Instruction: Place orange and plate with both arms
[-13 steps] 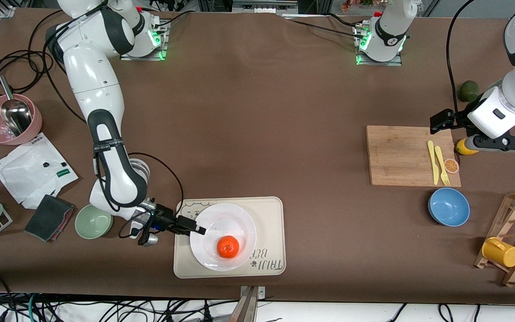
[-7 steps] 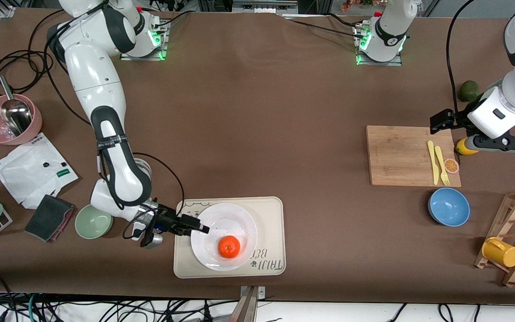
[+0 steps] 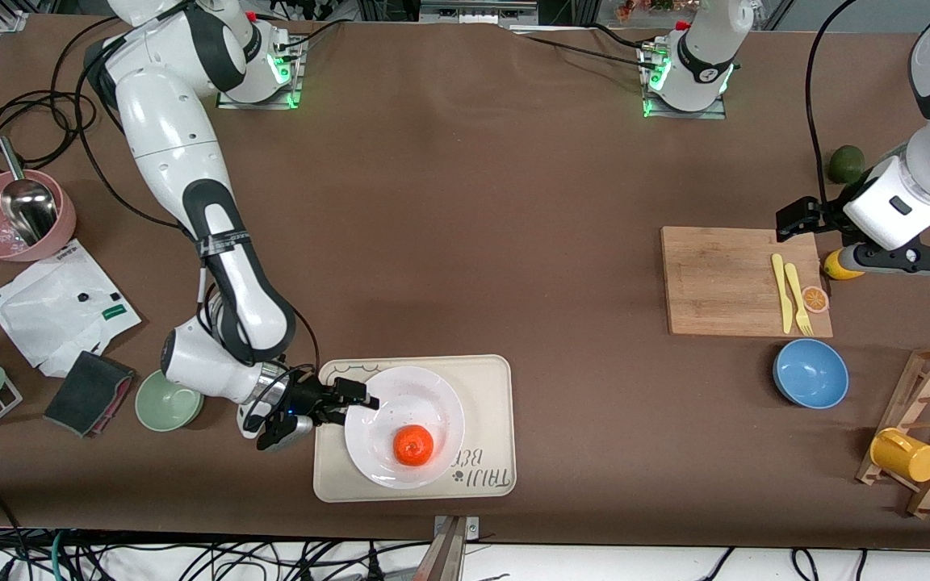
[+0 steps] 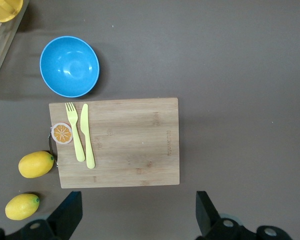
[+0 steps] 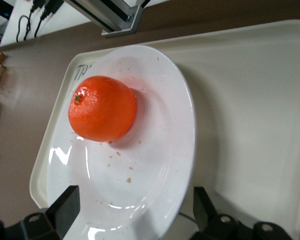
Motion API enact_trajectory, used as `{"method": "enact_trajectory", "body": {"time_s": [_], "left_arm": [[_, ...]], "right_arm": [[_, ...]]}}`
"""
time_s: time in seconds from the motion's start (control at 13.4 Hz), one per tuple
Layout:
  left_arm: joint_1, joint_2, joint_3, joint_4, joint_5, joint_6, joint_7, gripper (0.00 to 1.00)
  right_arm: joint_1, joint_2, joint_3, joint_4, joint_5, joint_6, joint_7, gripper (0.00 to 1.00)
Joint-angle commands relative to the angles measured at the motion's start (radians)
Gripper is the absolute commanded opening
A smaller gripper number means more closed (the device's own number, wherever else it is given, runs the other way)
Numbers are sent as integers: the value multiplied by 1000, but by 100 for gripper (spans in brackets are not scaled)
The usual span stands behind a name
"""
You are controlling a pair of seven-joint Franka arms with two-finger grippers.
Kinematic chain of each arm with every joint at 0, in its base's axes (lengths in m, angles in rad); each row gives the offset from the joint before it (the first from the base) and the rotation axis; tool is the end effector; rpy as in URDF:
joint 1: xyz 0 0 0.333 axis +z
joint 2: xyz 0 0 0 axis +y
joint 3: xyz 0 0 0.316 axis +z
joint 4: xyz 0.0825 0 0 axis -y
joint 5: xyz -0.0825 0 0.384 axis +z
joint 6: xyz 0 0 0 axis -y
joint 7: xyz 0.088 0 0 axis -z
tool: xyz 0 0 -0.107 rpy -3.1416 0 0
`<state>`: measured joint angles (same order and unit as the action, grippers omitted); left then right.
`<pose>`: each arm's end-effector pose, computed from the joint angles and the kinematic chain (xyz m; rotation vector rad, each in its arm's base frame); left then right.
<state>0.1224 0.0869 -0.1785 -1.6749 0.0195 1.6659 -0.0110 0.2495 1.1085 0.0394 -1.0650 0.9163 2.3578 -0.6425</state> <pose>0.5788 -0.0271 0.5346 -3.1302 0.0750 0.1478 0.7594 0.2248 0.1663 -2.4053 -0.3496 -0.3722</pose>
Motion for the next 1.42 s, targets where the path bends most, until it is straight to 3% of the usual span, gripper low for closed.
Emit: {"method": "enact_trajectory", "body": {"time_s": [0.0, 0.3, 0.6, 0.9, 1.12, 1.35], "left_arm": [[0, -6, 2, 6, -23, -14, 23, 100], [0, -6, 2, 6, -23, -14, 23, 100], [0, -6, 2, 6, -23, -14, 23, 100], [0, -6, 2, 4, -23, -14, 23, 100], [0, -6, 2, 6, -23, -14, 23, 100], [2, -6, 2, 4, -23, -14, 23, 100]], "right_arm": [[14, -24, -3, 3, -179, -12, 72, 100], [14, -79, -13, 19, -385, -174, 127, 100], [16, -208, -59, 19, -618, -466, 301, 100], [19, -318, -66, 13, -856, -708, 506, 100], [19, -413, -75, -16, -931, -877, 723, 100], [16, -455, -78, -29, -967, -943, 767, 100]]}}
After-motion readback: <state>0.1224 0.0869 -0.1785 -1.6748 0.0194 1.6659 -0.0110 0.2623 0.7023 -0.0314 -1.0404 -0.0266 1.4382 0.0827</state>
